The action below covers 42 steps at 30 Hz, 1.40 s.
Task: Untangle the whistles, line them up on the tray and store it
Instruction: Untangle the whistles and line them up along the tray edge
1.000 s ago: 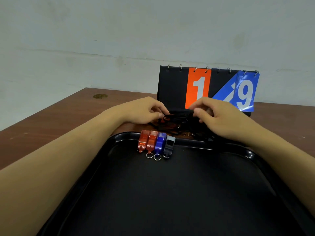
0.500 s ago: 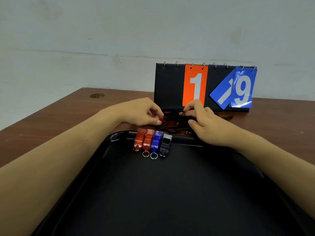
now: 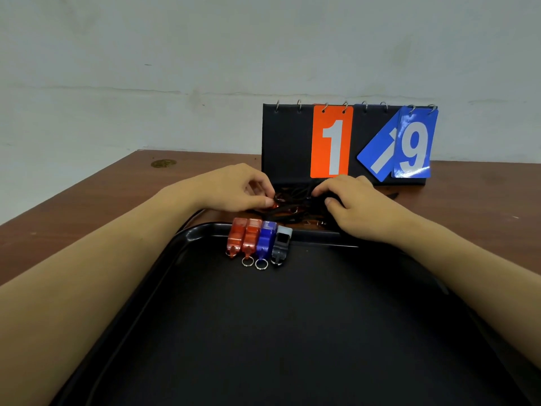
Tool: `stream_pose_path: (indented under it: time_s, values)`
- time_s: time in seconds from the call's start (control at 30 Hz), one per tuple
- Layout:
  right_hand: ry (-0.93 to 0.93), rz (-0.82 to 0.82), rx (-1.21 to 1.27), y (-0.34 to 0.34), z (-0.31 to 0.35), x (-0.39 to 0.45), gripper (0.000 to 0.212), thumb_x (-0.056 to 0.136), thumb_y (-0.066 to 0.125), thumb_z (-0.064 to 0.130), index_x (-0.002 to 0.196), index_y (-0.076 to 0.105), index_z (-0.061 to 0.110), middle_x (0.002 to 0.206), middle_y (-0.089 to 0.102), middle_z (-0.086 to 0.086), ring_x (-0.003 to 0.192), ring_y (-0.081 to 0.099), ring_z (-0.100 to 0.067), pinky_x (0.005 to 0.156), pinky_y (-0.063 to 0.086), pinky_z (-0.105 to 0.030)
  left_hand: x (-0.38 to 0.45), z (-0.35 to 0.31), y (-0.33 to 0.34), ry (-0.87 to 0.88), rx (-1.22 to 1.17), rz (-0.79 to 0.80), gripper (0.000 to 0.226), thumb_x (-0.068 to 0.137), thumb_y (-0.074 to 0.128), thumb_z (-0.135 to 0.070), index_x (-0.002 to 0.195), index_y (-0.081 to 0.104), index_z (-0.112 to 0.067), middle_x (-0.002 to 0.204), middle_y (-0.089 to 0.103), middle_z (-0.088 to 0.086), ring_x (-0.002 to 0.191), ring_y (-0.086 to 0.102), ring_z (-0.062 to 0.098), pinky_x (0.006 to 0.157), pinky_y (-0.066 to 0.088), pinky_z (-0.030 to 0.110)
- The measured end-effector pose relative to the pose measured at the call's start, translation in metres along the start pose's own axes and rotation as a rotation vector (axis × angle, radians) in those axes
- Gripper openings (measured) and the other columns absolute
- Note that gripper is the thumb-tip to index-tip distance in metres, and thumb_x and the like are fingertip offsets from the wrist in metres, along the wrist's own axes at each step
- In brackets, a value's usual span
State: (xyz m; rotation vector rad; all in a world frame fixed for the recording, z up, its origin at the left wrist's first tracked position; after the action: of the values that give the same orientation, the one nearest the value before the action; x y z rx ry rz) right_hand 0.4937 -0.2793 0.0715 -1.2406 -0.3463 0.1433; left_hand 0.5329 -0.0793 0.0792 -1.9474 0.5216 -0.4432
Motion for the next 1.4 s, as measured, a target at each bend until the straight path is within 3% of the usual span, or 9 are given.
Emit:
stream_pose_path:
  time_s: [0.1, 0.3, 0.43, 0.57, 0.73, 0.87, 1.1, 1.27, 1.4]
  values:
    - [0.005, -0.012, -0.012, -0.001, -0.001, 0.001, 0.033, 0.107, 0.043, 0.026, 0.138, 0.053, 0.027, 0.143, 0.051, -0.001, 0.133, 0.041, -0.027, 0.112, 0.038, -0.042, 0.001, 0.001, 0.002, -0.011, 0.025, 0.026, 0.021, 0.096, 0.069, -0.037, 0.115, 0.071, -0.027, 0.099, 0.068, -0.013, 0.087, 0.064, 0.003, 0.079, 0.046, 0.017]
    - [0.026, 0.024, -0.049, 0.000, -0.002, 0.001, 0.030, 0.104, 0.049, 0.040, 0.130, 0.061, 0.031, 0.130, 0.054, -0.003, 0.127, 0.046, -0.027, 0.106, 0.041, -0.040, 0.001, 0.003, -0.001, -0.020, 0.006, -0.026, 0.012, 0.097, 0.069, -0.031, 0.106, 0.072, -0.024, 0.089, 0.072, -0.014, 0.076, 0.066, -0.002, 0.079, 0.050, 0.018]
    - [0.025, 0.015, -0.019, -0.001, -0.003, 0.002, 0.034, 0.098, 0.054, 0.053, 0.122, 0.066, 0.033, 0.121, 0.062, 0.002, 0.115, 0.056, -0.020, 0.096, 0.049, -0.037, -0.002, 0.003, -0.013, -0.010, -0.013, -0.164, 0.013, 0.097, 0.068, -0.035, 0.104, 0.072, -0.025, 0.093, 0.073, -0.013, 0.080, 0.068, 0.001, 0.078, 0.049, 0.016]
    - [0.030, -0.007, 0.008, -0.005, -0.003, 0.002, 0.028, 0.098, 0.063, 0.039, 0.123, 0.067, 0.027, 0.116, 0.058, 0.007, 0.103, 0.054, -0.010, 0.083, 0.041, -0.023, -0.004, 0.003, -0.029, 0.008, -0.046, -0.319, 0.014, 0.097, 0.068, -0.037, 0.104, 0.072, -0.025, 0.095, 0.071, -0.015, 0.086, 0.066, -0.001, 0.079, 0.048, 0.015]
    - [0.044, -0.167, 0.123, -0.013, -0.008, 0.002, 0.020, 0.099, 0.061, 0.036, 0.116, 0.061, 0.024, 0.107, 0.061, 0.007, 0.096, 0.057, -0.009, 0.071, 0.041, -0.018, -0.004, 0.005, -0.033, -0.017, -0.038, -0.427, 0.013, 0.100, 0.062, -0.037, 0.103, 0.064, -0.024, 0.093, 0.070, -0.014, 0.095, 0.067, 0.005, 0.083, 0.048, 0.017]
    - [0.011, -0.279, 0.218, -0.019, -0.005, 0.000, 0.017, 0.101, 0.059, 0.036, 0.113, 0.052, 0.026, 0.105, 0.066, 0.006, 0.088, 0.060, -0.006, 0.069, 0.042, -0.011, -0.006, 0.003, -0.035, -0.029, -0.016, -0.444, 0.010, 0.100, 0.061, -0.036, 0.094, 0.056, -0.030, 0.097, 0.075, -0.006, 0.095, 0.071, 0.011, 0.086, 0.056, 0.029]
    - [-0.062, -0.359, 0.205, -0.031, 0.003, -0.006, 0.030, 0.097, 0.066, 0.036, 0.124, 0.057, 0.027, 0.111, 0.061, 0.009, 0.097, 0.057, -0.007, 0.073, 0.038, -0.005, -0.011, -0.011, -0.038, 0.019, -0.087, -0.478, 0.012, 0.104, 0.055, -0.036, 0.109, 0.058, -0.025, 0.084, 0.075, -0.006, 0.076, 0.070, 0.002, 0.075, 0.048, 0.018]
    - [-0.073, -0.407, 0.188, -0.034, 0.003, -0.008, 0.038, 0.098, 0.064, 0.033, 0.135, 0.058, 0.024, 0.130, 0.062, 0.003, 0.111, 0.050, -0.003, 0.096, 0.045, -0.021, -0.018, -0.028, -0.048, 0.068, -0.263, -0.433, 0.013, 0.102, 0.059, -0.038, 0.100, 0.068, -0.028, 0.089, 0.076, -0.009, 0.075, 0.069, 0.001, 0.067, 0.051, 0.018]
    - [-0.047, -0.393, 0.231, -0.033, 0.000, -0.005, 0.035, 0.095, 0.069, 0.033, 0.127, 0.058, 0.024, 0.115, 0.063, 0.009, 0.093, 0.058, -0.004, 0.075, 0.041, -0.008, -0.023, -0.042, -0.045, 0.114, -0.281, -0.302, 0.016, 0.098, 0.065, -0.039, 0.097, 0.076, -0.027, 0.092, 0.075, -0.009, 0.075, 0.064, 0.000, 0.072, 0.054, 0.023]
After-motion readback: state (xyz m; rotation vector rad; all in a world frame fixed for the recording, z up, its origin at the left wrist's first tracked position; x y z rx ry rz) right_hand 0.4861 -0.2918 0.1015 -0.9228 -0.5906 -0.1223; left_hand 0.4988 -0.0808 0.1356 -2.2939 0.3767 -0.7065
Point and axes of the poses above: each hand's wrist, its own x-axis towards the middle knuckle, its own y-axis out of the palm, z = x × y, the point moved 7 cm from there along x, towards the middle knuckle
